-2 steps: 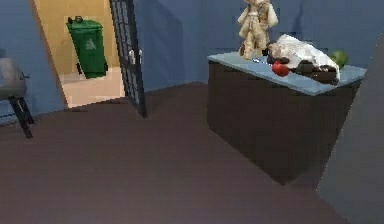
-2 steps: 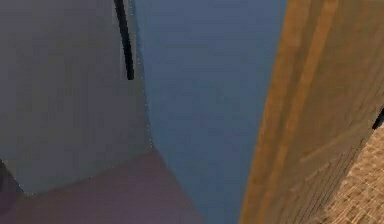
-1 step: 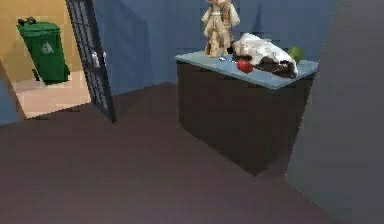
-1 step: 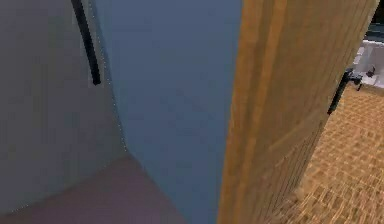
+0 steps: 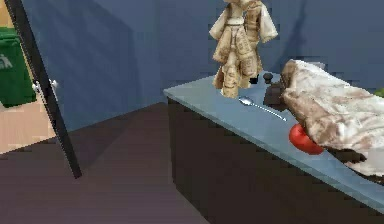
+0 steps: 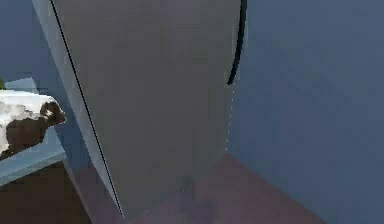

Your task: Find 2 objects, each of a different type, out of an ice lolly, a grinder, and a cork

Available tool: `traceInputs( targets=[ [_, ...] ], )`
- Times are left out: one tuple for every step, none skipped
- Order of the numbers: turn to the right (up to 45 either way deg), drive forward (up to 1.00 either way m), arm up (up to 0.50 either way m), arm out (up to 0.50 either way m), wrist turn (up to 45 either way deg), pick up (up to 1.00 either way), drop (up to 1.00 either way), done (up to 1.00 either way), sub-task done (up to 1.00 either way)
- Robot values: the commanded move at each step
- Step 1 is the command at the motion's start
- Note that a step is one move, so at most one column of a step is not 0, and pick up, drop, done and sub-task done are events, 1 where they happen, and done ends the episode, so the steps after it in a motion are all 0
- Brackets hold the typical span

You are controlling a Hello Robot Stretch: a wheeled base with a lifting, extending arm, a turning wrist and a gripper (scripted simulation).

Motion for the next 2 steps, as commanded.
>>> traceInputs(
  targets=[
    [12.0,0.0,0.0,0.0,0.0,0.0,0.0,0.0,0.0],
    [0.0,0.25,0.0,0.0,0.0,0.0,0.0,0.0,0.0]
  ],
)
